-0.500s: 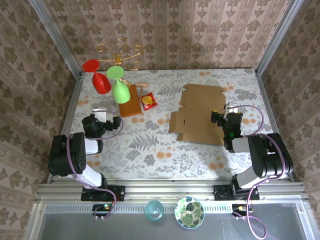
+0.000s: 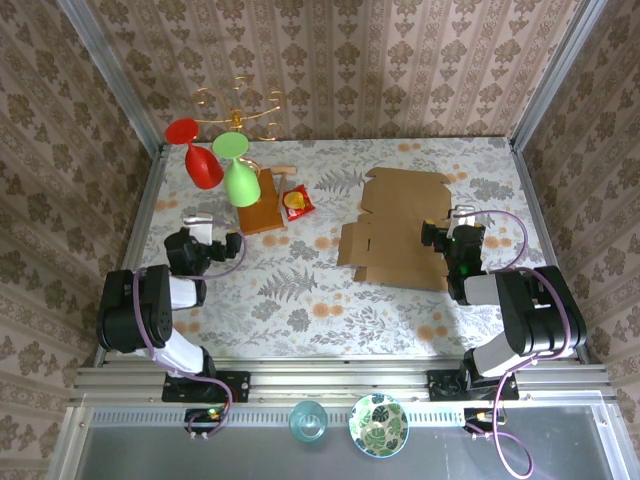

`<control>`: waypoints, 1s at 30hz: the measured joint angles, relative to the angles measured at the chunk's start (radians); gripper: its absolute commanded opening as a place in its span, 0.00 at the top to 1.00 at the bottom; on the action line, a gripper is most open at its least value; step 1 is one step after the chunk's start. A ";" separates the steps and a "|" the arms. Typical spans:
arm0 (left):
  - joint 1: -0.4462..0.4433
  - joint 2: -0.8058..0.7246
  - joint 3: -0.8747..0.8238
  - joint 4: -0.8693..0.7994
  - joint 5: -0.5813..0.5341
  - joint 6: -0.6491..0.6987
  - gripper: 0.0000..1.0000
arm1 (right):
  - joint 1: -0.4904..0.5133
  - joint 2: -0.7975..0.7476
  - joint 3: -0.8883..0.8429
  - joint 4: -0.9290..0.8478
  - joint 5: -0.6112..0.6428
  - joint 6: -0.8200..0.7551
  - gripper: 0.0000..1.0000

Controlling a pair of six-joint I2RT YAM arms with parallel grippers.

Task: Fold the paper box

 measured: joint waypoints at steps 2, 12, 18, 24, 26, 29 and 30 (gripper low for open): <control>-0.016 0.000 0.004 -0.015 -0.053 0.001 0.00 | 0.000 0.000 0.000 0.000 0.000 0.000 0.00; -0.063 0.000 0.014 -0.057 -0.195 0.004 0.00 | 0.000 0.000 0.000 0.000 0.000 0.000 0.00; -0.081 -0.006 0.006 -0.040 -0.286 0.005 0.00 | 0.000 0.000 0.000 0.002 0.000 0.000 0.00; -0.286 -0.211 -0.097 0.002 -0.577 0.079 0.00 | 0.090 -0.132 -0.021 -0.074 0.098 -0.029 0.00; -0.352 -0.301 -0.091 -0.009 -0.655 0.108 0.00 | 0.125 -0.256 0.009 -0.179 0.153 -0.030 0.00; -0.428 -0.444 -0.033 -0.100 -0.805 0.123 0.00 | 0.146 -0.431 0.148 -0.396 0.246 -0.001 0.00; -0.445 -0.479 0.004 -0.161 -0.855 0.105 0.00 | 0.149 -0.474 0.219 -0.481 0.272 0.021 0.00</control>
